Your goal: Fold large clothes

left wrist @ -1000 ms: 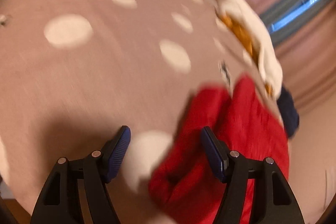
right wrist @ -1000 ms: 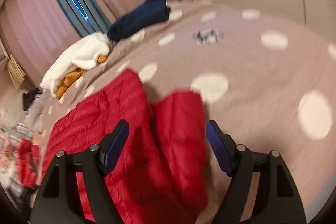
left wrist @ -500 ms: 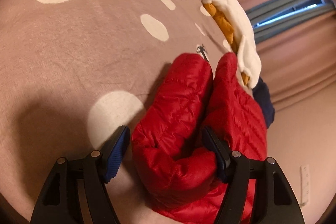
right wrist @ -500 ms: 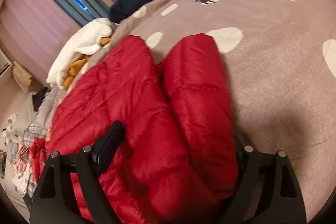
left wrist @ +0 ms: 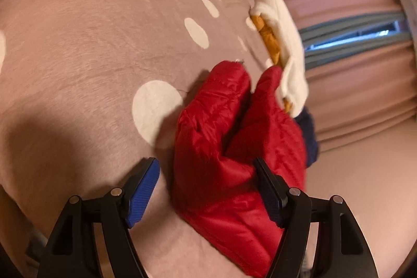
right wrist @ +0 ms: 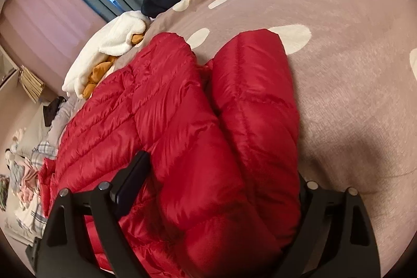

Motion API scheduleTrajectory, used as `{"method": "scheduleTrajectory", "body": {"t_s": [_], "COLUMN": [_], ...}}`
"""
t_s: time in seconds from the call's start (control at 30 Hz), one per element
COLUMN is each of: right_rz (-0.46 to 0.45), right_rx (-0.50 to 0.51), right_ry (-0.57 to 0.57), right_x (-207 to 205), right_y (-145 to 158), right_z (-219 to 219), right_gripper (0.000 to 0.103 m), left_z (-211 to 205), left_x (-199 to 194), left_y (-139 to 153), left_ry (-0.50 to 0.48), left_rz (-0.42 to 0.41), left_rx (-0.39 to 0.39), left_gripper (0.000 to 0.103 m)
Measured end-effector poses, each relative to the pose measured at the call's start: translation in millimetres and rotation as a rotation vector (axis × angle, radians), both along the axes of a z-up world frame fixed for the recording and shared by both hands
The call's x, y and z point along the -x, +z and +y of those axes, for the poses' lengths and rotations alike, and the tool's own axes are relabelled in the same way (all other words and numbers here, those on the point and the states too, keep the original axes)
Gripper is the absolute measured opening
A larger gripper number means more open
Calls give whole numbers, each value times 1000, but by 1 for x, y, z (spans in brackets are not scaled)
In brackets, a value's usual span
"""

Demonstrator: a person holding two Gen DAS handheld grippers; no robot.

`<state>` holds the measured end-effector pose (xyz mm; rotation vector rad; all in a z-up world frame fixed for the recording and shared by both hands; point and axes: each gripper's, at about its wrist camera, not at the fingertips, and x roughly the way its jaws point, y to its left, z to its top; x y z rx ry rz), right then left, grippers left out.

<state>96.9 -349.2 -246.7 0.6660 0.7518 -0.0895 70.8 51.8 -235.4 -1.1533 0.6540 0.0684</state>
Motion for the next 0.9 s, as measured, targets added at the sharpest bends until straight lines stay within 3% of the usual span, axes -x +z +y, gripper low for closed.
{"method": "scheduleTrajectory", "body": {"t_s": [0.1,0.2,0.37,0.5,0.6,0.73,0.8,0.9], "right_rz": [4,8,16,19,27,27,29,33], "right_rx": [14,33,61,89,93,84,81,79], "right_ry": [4,6,21,28,22,10,9,20], "right_x": [0,-1,-3,-4,-5,-6,-7,-9], "right_y": [0,0,0,0,0,-1,-2,-1], "right_z": [1,3,5,8,8,8,8,7], "right_gripper": [90,91,92,93,93,95,96,97], "left_z": [-2,-2,-10,-23,-26,-42,-42,-26], "left_x": [-8,-5,2,-29,-55,-60,-52,-34], "left_y": [-2,0,17,9,-13,-9,-9,-9], "left_ry": [-25,-36,-77,-131,-180,-213,-221,-130], "left_rz": [5,-18,-105,-57,4,-1,9,16], "left_rx": [-19,22,-59,-168,-142,-259,-252,-191], "left_gripper": [74,74,76,80,80,84,84,84]}}
